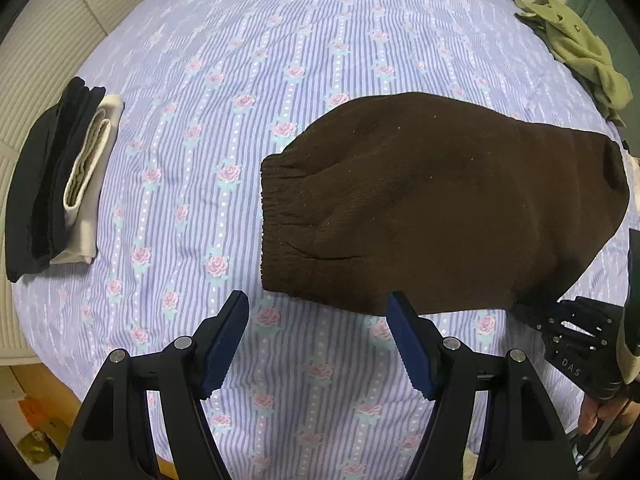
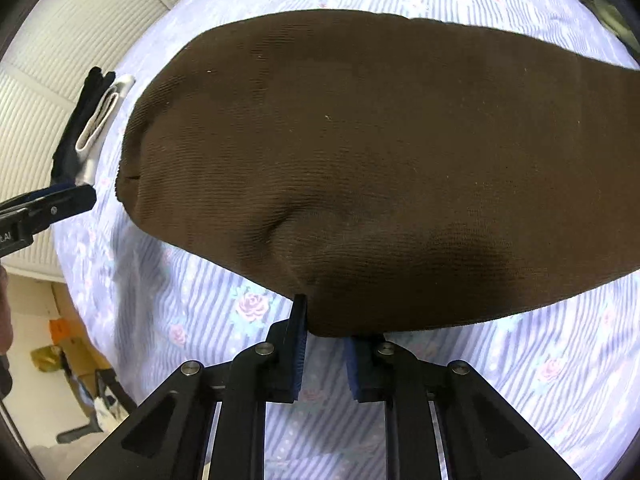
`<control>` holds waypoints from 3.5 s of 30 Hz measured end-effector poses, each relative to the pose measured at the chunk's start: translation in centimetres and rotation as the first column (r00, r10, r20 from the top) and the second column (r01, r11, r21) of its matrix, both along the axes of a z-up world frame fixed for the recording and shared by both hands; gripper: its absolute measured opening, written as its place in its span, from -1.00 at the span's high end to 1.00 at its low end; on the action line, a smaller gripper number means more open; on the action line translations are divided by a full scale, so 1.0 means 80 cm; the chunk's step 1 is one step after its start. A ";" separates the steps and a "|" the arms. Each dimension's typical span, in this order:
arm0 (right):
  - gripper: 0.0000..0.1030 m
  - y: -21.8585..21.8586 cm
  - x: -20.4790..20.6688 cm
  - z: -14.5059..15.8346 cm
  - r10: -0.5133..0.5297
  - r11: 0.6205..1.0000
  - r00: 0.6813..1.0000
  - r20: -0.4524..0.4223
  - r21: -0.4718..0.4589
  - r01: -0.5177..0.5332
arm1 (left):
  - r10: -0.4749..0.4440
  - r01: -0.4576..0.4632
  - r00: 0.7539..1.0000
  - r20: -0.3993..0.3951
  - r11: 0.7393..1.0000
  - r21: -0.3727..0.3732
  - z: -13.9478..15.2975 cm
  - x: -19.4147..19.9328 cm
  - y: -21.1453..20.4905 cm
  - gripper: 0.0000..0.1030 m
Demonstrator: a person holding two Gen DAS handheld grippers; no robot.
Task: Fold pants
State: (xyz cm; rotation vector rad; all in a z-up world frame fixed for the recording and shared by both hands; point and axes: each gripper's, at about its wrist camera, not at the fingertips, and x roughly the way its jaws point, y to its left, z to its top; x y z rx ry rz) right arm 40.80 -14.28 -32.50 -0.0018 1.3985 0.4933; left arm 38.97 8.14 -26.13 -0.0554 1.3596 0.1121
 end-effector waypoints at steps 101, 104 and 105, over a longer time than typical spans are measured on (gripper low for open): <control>0.26 0.219 0.049 0.190 -0.055 0.961 0.910 0.411 -0.225 0.161 | 0.061 -0.039 0.988 0.139 0.987 -0.155 0.099 -0.036 0.172 0.43; 0.26 0.265 0.040 0.159 0.027 0.953 0.928 0.372 -0.289 0.088 | 0.088 -0.066 0.987 0.134 0.985 -0.162 0.094 -0.039 0.201 0.43; 0.25 0.279 0.038 0.146 0.060 0.946 0.933 0.354 -0.318 0.060 | 0.096 -0.075 0.987 0.132 0.984 -0.160 0.092 -0.039 0.207 0.43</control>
